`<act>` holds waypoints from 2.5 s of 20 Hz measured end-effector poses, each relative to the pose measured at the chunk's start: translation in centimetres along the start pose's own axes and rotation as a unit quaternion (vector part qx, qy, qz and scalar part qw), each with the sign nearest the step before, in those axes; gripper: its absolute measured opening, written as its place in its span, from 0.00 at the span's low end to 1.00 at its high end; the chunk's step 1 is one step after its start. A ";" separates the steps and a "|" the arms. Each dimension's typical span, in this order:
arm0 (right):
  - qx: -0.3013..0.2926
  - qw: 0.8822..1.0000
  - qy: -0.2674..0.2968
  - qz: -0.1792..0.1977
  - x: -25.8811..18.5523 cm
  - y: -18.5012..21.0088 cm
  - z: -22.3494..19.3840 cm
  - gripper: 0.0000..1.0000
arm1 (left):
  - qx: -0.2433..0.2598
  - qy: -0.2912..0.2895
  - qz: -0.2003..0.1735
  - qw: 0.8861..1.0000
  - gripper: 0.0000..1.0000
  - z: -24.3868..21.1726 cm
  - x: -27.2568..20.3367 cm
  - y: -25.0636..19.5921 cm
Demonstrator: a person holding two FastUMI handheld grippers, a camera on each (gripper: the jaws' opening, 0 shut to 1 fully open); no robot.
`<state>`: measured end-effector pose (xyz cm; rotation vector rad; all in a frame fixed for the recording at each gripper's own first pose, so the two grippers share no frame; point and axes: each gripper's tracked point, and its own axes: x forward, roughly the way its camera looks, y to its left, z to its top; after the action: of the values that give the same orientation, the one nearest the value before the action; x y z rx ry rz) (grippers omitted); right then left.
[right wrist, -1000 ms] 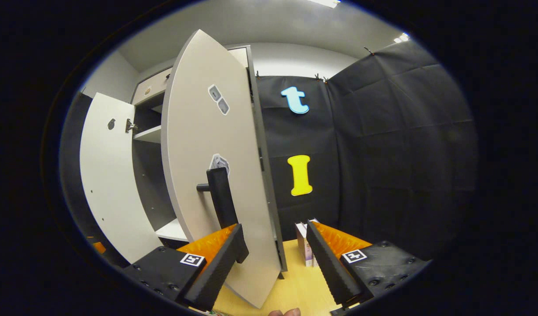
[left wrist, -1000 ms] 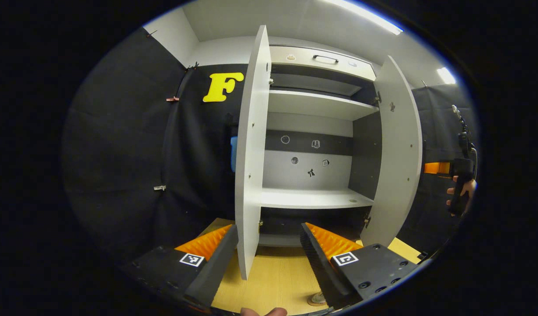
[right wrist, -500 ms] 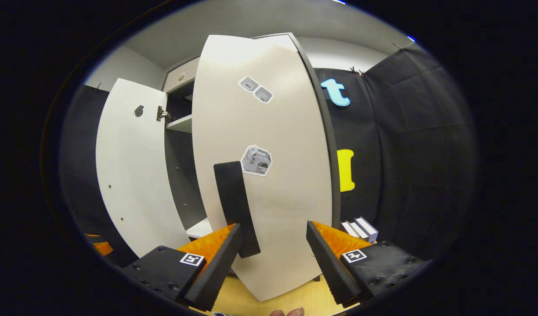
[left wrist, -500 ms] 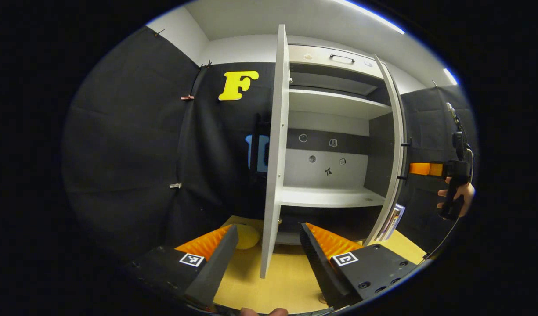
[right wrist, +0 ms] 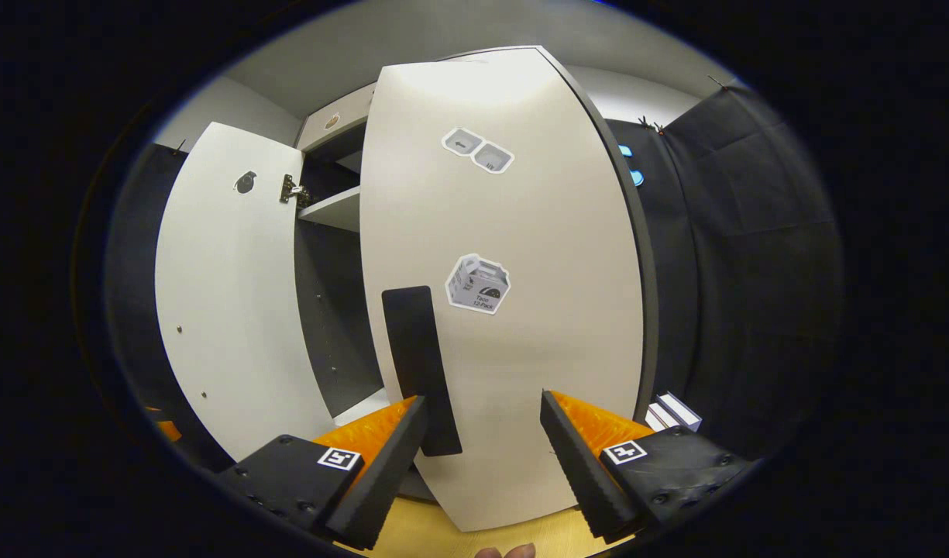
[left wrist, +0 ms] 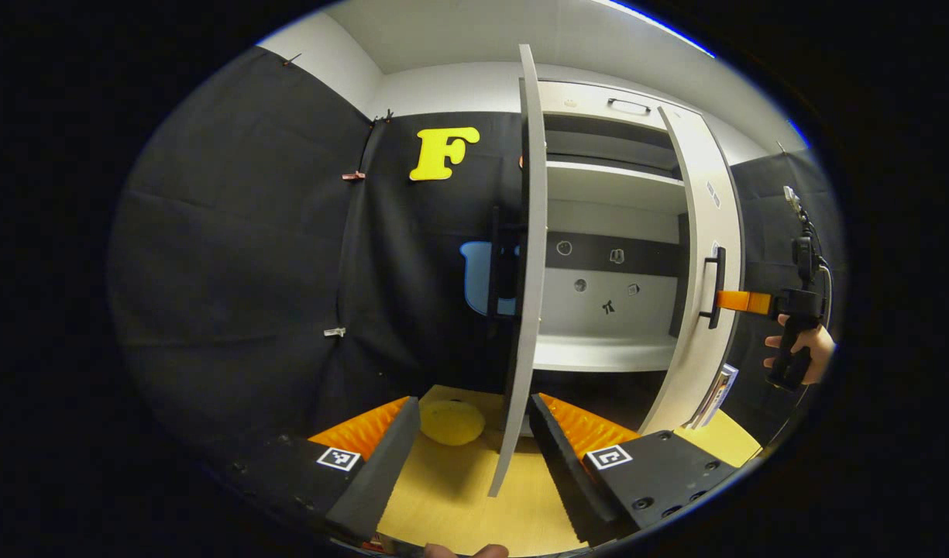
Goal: Grasp the bottle in the cabinet with the left hand and place it on the coaster, then close the right door with the right hand and the left door with the left hand.
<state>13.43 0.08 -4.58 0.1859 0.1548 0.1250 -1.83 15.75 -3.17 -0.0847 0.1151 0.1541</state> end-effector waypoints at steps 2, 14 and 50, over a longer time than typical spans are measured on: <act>0.000 1.000 0.000 -0.001 0.8 0.2 -0.1 0.98 | -0.002 -0.001 0.007 1.000 0.90 0.5 0.3 0.8; -0.006 0.999 -0.018 -0.035 -2.5 -1.4 1.5 0.97 | 0.004 -0.037 0.002 0.999 0.90 5.3 6.5 1.9; -0.037 0.995 -0.026 -0.085 -8.2 -10.2 3.7 0.97 | 0.036 -0.054 -0.145 0.987 0.95 5.5 14.0 -22.8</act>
<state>7.08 -11.68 -1.80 0.1020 0.1140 -0.0429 16.09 -4.09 2.32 -0.0208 -0.0008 -0.1358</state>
